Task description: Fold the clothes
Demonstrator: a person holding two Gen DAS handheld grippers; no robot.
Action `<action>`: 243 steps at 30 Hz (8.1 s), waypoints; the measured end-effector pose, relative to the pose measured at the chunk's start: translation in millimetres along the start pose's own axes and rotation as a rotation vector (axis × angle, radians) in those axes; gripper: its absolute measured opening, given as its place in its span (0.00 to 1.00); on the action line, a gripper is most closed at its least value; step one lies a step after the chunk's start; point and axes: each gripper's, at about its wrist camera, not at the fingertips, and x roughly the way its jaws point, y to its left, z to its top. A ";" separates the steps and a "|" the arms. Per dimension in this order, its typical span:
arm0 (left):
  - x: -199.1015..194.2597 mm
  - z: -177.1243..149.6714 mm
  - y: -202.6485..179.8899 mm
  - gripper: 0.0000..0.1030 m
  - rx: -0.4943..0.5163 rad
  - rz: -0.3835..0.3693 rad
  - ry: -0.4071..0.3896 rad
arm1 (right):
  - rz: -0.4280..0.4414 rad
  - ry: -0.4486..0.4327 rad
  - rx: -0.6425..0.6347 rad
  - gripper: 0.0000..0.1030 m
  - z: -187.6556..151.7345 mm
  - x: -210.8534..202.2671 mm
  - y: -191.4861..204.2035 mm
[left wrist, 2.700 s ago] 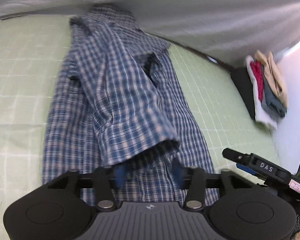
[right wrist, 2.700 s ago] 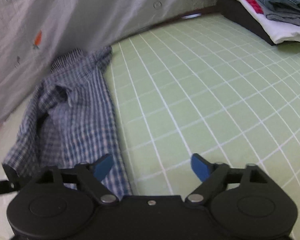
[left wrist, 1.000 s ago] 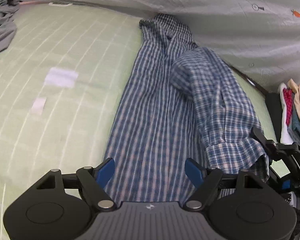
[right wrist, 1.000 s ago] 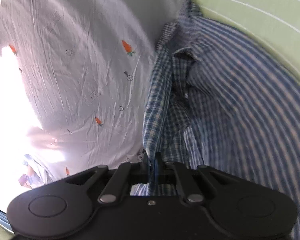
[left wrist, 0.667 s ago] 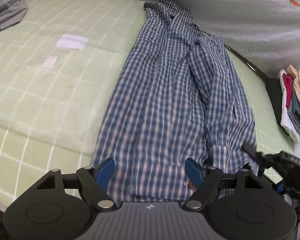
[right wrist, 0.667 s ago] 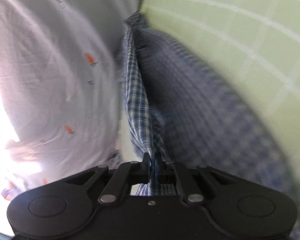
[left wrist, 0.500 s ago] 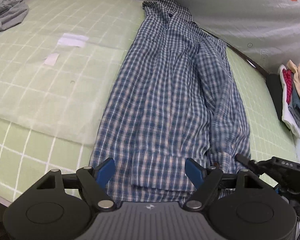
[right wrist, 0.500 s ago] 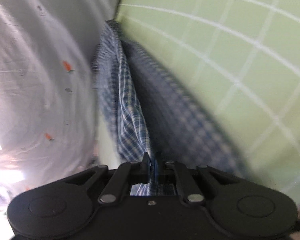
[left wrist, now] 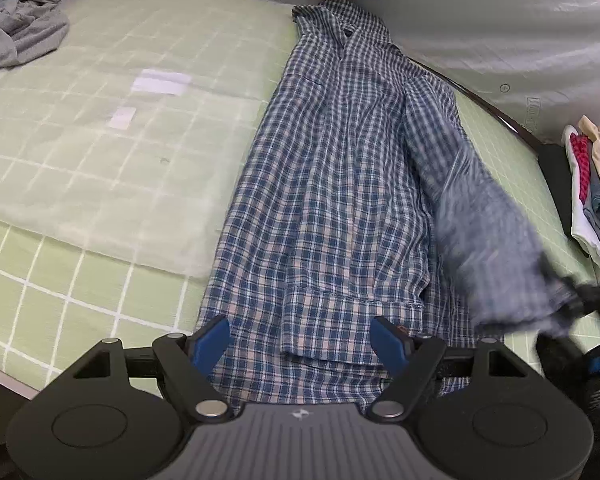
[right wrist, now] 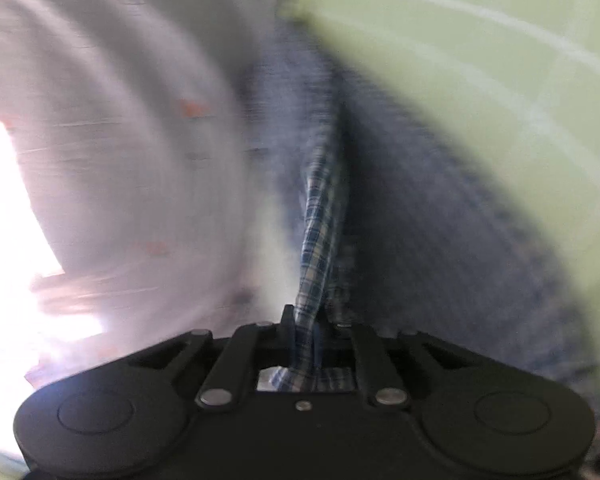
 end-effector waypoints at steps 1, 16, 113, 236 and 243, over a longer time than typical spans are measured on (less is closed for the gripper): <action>0.3 -0.1 -0.2 0.75 0.002 0.003 0.002 | 0.032 0.004 -0.014 0.08 0.3 0.7 4.6; 10.6 -2.3 4.7 0.73 0.063 0.104 0.018 | -0.696 -0.088 -0.509 0.67 -3.3 12.4 36.7; 64.9 145.7 44.0 0.64 -0.285 -0.119 -0.011 | -0.919 -0.152 -0.569 0.78 123.9 121.0 85.9; 122.9 189.0 -24.0 0.36 -0.247 -0.460 0.123 | -0.489 0.073 -0.363 0.31 117.0 154.7 85.9; 104.0 178.3 -88.9 0.36 -0.113 -0.568 0.144 | -0.479 -0.063 -0.402 0.31 114.9 76.6 115.4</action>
